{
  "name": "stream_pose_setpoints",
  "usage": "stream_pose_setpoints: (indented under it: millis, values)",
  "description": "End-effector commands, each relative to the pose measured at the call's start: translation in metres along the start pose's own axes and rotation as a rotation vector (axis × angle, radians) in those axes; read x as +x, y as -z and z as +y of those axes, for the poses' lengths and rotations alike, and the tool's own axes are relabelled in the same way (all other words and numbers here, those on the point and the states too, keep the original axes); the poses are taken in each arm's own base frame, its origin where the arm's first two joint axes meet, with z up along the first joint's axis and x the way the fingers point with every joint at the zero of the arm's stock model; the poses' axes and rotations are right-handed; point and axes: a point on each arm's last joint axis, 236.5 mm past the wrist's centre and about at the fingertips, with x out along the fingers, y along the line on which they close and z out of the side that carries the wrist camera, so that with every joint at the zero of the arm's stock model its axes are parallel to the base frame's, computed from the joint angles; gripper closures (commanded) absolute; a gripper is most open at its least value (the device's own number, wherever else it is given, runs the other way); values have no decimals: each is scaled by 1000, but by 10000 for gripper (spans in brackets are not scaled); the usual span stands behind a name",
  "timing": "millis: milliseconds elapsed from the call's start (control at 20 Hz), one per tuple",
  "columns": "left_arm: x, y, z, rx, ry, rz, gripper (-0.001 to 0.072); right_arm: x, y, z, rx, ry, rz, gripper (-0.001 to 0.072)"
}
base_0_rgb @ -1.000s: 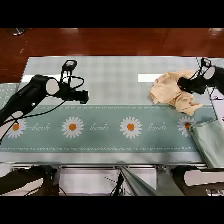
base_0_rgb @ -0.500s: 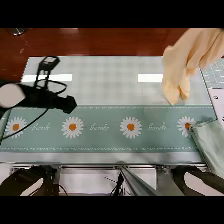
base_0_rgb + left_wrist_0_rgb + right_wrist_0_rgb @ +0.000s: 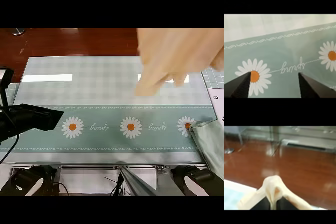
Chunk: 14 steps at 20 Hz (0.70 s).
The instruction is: Fold the shirts.
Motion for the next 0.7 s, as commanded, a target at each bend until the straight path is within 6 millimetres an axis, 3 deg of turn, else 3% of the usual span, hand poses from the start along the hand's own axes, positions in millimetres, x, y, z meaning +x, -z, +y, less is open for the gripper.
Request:
stream_pose_setpoints:
  millis: [0,250,350,400,500,550,600,650]
  values:
    - [-1,-1,0,-8,6,-31,6,25,74,62,-3,-200,252,687]
    - [16,0,-3,-31,33,-50,6,115,267,167,209,-361,628,687]
    - [23,3,-3,-38,33,-26,6,135,338,214,301,-405,764,687]
    - [27,5,-6,-51,47,-10,6,140,368,235,320,-426,834,687]
    - [37,11,-16,-87,87,37,6,146,407,264,369,-454,920,686]
    - [43,15,-21,-109,107,71,6,147,419,271,412,-459,956,608]
    - [50,20,-25,-128,122,105,6,149,421,271,433,-463,964,313]
    - [58,25,-26,-141,127,143,6,153,415,259,427,-463,958,71]
